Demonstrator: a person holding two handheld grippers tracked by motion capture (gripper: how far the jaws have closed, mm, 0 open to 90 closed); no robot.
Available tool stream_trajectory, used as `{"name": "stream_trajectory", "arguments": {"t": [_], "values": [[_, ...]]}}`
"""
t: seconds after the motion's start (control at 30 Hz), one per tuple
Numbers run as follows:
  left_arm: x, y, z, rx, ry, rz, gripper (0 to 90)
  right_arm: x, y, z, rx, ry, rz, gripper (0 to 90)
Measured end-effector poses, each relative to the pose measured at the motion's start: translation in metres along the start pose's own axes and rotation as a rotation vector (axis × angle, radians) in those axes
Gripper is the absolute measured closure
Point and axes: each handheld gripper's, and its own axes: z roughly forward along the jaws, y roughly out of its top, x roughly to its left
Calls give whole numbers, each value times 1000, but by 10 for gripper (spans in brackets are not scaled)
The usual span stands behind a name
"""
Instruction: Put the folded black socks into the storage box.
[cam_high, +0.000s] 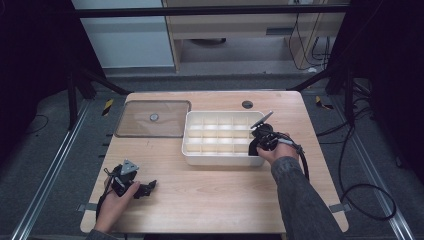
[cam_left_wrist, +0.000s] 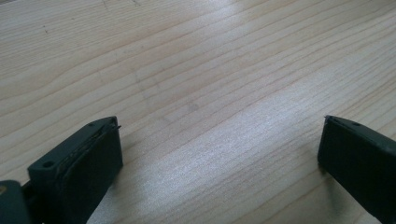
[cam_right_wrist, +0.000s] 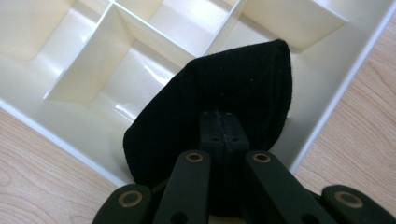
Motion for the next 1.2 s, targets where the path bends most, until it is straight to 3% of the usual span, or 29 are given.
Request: {"name": "stream_trajectory", "arguments": {"t": [0.4,0.47,0.67,1.2], "values": [[0,0,0,0,0,-1,0,0,0,0,1,4,6,900],[0,0,0,0,0,0,0,-1,0,2,-2,-6,-14,900],[0,0,0,0,1,0,0,0,-2,9,46,-4,-4,900],[0,0,0,3,1,3,0,0,-3,13,54,-3,6,900]]}}
